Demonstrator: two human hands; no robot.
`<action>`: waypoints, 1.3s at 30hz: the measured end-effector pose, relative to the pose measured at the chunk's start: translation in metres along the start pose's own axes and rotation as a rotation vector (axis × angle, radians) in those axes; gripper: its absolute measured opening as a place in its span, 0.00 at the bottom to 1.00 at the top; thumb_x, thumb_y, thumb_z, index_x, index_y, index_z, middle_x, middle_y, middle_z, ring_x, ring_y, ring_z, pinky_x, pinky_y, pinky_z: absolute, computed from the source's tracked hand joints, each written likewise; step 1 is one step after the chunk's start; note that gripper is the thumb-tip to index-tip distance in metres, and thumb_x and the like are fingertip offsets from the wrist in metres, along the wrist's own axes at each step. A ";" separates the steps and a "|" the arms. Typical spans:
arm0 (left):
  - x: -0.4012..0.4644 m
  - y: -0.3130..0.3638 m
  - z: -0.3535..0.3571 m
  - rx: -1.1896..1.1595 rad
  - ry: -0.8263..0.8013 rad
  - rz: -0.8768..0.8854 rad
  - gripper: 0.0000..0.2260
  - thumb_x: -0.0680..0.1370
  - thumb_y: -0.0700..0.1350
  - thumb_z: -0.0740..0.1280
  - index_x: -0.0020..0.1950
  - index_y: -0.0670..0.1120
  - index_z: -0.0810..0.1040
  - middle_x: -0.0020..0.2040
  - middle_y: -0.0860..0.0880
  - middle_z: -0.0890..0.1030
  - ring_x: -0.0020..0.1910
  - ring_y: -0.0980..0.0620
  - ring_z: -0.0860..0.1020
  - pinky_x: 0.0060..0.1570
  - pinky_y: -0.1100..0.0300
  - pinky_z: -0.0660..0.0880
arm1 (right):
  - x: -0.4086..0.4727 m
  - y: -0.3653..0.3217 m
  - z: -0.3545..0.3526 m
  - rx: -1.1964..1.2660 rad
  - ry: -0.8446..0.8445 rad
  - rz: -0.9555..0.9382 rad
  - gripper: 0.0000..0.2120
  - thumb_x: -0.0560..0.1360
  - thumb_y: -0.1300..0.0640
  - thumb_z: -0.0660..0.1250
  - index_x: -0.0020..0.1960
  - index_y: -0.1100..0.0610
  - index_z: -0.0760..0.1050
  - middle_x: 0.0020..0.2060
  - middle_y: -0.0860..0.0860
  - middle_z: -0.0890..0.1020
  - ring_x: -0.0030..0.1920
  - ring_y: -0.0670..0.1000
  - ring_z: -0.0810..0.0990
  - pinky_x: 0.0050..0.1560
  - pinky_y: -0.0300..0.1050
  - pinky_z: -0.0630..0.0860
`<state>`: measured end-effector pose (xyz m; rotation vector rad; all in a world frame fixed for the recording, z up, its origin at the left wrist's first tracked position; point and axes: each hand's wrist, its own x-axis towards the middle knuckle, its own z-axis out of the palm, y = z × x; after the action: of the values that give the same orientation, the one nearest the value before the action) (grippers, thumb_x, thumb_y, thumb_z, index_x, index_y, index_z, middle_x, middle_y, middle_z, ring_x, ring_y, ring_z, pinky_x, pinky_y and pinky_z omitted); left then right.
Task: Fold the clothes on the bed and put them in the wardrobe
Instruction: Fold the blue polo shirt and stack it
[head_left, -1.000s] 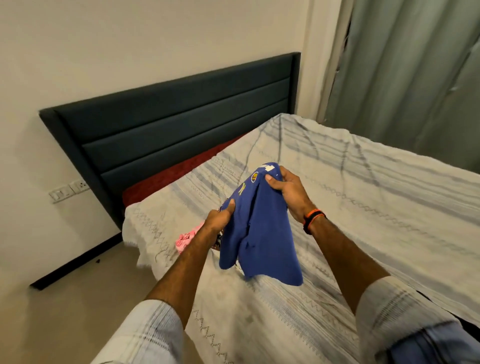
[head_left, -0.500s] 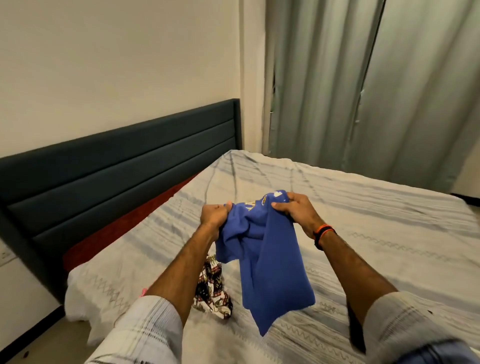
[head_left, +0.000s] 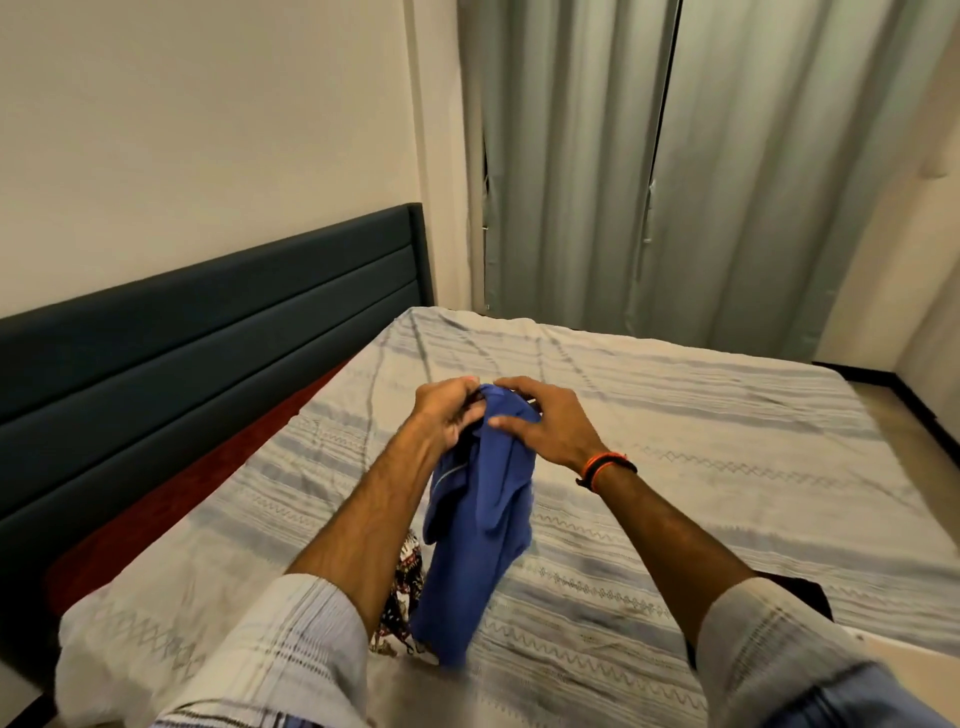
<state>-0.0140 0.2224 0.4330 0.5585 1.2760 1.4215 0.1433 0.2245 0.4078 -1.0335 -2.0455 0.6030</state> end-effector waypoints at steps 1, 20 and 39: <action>-0.001 0.001 -0.002 -0.007 -0.011 0.004 0.07 0.79 0.32 0.63 0.42 0.37 0.77 0.37 0.42 0.78 0.32 0.52 0.79 0.26 0.64 0.78 | 0.003 -0.002 0.000 0.020 0.105 0.023 0.13 0.75 0.52 0.72 0.58 0.54 0.82 0.50 0.50 0.85 0.47 0.44 0.81 0.52 0.40 0.77; 0.001 -0.112 -0.069 0.745 -0.100 0.005 0.05 0.73 0.37 0.73 0.47 0.42 0.80 0.42 0.46 0.82 0.39 0.52 0.80 0.34 0.60 0.77 | -0.053 0.066 0.054 0.065 -0.353 0.531 0.07 0.71 0.58 0.76 0.48 0.58 0.81 0.43 0.56 0.86 0.46 0.54 0.85 0.45 0.46 0.83; -0.026 -0.265 -0.134 0.819 0.068 -0.400 0.04 0.75 0.35 0.71 0.43 0.43 0.79 0.44 0.41 0.80 0.39 0.45 0.78 0.36 0.57 0.76 | -0.164 0.154 0.134 -0.014 -0.568 0.654 0.07 0.71 0.60 0.73 0.48 0.60 0.81 0.45 0.52 0.85 0.49 0.52 0.82 0.42 0.33 0.70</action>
<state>-0.0172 0.1014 0.1602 0.7352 1.8991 0.5520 0.1735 0.1661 0.1544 -1.7052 -2.1484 1.3411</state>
